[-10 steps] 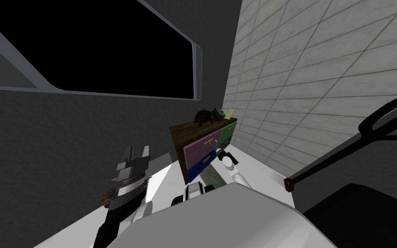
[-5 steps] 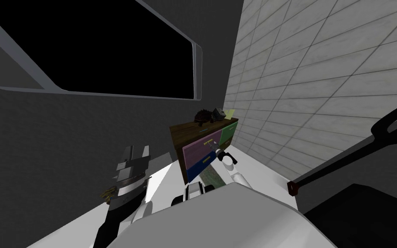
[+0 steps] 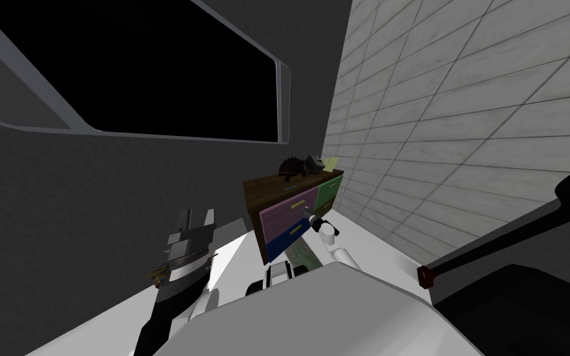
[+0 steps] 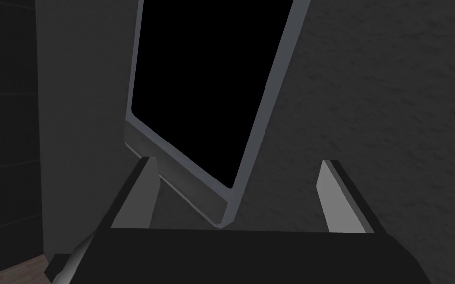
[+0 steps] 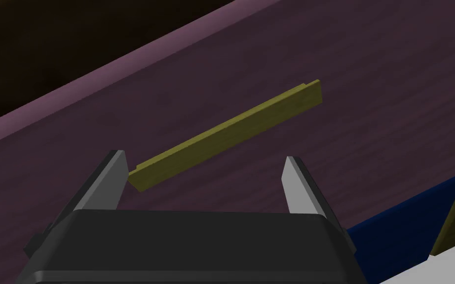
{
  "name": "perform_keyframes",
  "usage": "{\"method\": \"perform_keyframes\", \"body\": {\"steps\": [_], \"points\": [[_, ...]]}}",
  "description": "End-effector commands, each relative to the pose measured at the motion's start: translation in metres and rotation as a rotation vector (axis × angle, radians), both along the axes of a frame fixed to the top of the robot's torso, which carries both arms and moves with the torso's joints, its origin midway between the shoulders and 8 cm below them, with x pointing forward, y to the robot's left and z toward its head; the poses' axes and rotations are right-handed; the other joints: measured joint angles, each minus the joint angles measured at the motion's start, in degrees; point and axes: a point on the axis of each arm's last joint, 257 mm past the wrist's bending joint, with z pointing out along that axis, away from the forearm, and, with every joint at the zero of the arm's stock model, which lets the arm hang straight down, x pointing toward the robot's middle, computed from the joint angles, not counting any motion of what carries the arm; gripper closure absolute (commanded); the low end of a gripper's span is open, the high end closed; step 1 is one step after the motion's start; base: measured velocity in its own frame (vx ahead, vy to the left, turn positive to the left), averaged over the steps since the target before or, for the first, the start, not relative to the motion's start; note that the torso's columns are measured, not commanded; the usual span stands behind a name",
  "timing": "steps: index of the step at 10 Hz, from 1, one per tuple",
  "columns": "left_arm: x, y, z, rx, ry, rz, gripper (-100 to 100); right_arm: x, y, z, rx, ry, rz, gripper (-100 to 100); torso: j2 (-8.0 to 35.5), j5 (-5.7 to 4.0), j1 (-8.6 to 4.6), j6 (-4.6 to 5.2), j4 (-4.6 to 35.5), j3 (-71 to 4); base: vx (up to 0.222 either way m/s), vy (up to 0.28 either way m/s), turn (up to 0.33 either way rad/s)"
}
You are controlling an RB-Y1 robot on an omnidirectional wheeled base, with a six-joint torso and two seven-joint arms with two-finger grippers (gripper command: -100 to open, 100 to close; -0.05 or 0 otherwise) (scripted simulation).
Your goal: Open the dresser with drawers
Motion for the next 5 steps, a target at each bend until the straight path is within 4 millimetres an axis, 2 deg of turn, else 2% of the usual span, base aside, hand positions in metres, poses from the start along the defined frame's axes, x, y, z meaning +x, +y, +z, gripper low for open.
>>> {"method": "perform_keyframes", "body": {"steps": [1, 3, 5], "points": [[0.0, 0.0, 0.0, 0.0, 0.0, 0.0, 0, 0.001, 0.009, -0.011, 0.122, 0.036, 0.013, -100, -0.04, 0.02, 0.07, 0.01, -0.01, -0.02, 0.009, -0.039, 0.031], [0.0, 0.0, 0.0, 0.0, 0.0, 0.0, 0, 0.001, 0.014, -0.016, 0.194, 0.054, 0.019, -100, -0.06, 0.0, -0.01, 0.0, -0.02, -0.04, 0.01, -0.047, 0.031], [0.0, 0.0, 0.0, 0.0, 0.0, 0.0, 0, 0.0, 0.027, -0.025, 0.331, 0.083, 0.027, -100, 0.01, 0.01, 0.04, 0.0, 0.0, 0.01, -0.002, -0.045, 0.026]]}}
